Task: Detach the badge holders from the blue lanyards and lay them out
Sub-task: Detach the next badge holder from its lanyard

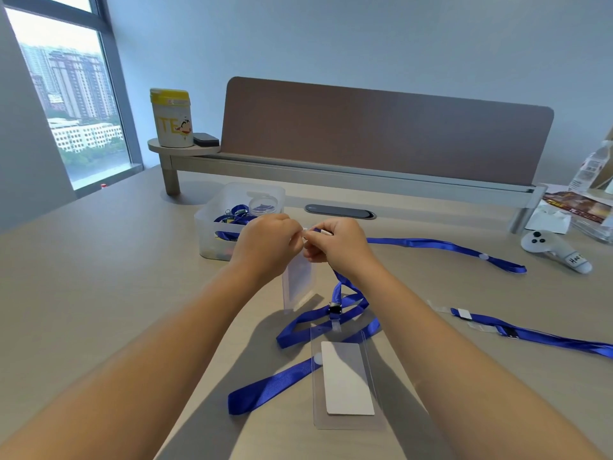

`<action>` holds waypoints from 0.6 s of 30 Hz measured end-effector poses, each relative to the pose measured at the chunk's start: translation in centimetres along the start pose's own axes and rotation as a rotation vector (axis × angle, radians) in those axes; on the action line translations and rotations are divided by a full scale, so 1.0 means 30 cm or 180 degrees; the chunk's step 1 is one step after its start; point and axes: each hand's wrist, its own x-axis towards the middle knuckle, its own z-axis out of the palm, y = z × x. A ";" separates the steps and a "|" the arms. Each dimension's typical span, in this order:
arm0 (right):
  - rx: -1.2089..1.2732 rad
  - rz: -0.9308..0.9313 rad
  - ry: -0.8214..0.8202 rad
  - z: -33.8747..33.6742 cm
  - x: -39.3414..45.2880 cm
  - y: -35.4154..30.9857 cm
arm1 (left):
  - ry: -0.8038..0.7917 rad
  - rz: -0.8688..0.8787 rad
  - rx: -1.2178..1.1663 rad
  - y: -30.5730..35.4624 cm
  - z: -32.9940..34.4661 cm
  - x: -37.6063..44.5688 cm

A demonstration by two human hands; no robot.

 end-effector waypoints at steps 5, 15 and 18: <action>0.0504 0.0509 -0.0074 0.002 0.010 -0.022 | 0.0269 0.0087 -0.0374 -0.007 0.005 -0.006; 0.0762 0.0225 0.0483 0.028 0.008 -0.052 | 0.0878 -0.0393 -0.1158 0.003 0.017 0.019; 0.0814 0.0130 0.0546 0.033 0.004 -0.053 | 0.1033 -0.0640 -0.1478 0.009 0.015 0.024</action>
